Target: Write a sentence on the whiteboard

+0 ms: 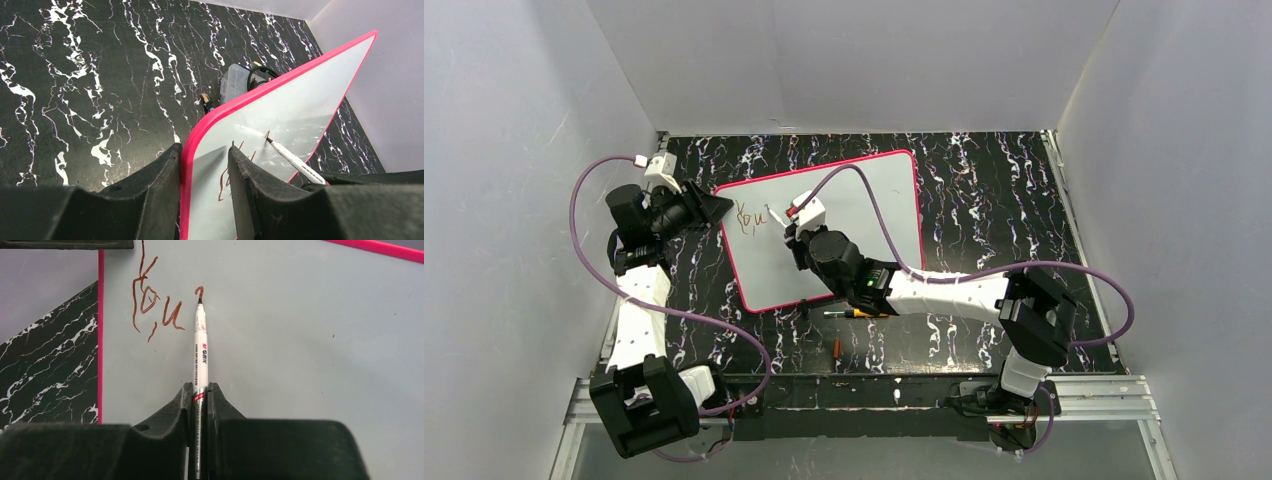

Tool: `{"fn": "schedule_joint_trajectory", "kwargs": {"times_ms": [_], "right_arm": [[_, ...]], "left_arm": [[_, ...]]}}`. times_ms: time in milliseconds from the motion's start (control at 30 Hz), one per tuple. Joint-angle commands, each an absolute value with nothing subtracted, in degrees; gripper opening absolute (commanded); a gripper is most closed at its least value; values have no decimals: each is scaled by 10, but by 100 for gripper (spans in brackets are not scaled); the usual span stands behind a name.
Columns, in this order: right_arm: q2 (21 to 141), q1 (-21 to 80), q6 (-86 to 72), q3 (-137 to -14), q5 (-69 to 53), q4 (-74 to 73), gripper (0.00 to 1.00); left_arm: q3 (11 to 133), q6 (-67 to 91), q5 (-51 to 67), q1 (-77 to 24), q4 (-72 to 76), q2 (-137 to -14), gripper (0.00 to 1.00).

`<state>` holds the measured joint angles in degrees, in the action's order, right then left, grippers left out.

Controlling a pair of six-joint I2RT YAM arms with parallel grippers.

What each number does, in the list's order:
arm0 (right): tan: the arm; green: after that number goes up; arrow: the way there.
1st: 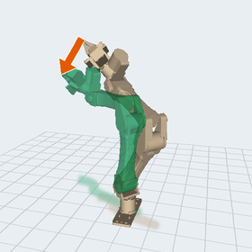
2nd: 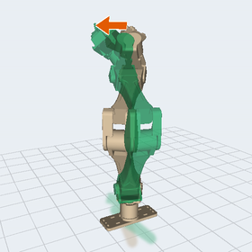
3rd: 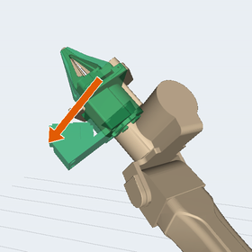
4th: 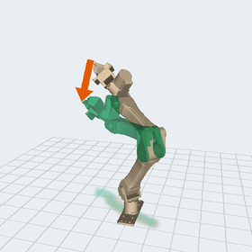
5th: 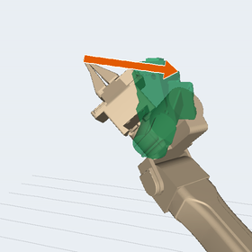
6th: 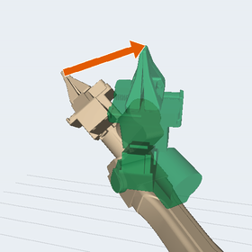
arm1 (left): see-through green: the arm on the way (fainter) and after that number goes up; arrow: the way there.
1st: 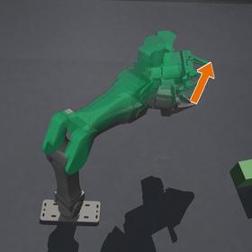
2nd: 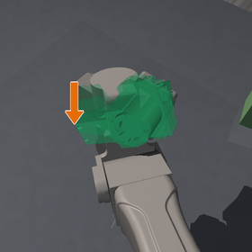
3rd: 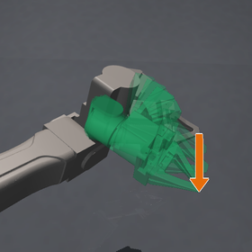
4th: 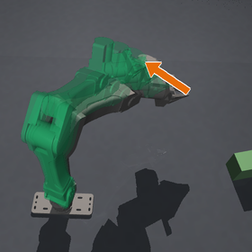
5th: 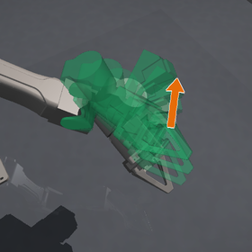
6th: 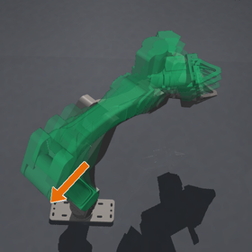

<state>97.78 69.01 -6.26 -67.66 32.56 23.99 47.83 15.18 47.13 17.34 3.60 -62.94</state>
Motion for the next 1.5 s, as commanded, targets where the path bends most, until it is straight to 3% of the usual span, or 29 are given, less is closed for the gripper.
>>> {"fn": "schedule_joint_trajectory", "kwargs": {"times_ms": [0,233,467,1467], "right_arm": [[963,686,-67,-671,322,238,1],[930,692,-49,-639,274,288,1],[928,693,-50,-640,332,272,1],[942,692,-58,-633,369,259,1]], "left_arm": [[486,152,501,166,27,-609,36],[485,151,500,166,27,-608,36],[485,152,500,166,28,-609,36],[485,151,500,165,28,-606,36]]}}
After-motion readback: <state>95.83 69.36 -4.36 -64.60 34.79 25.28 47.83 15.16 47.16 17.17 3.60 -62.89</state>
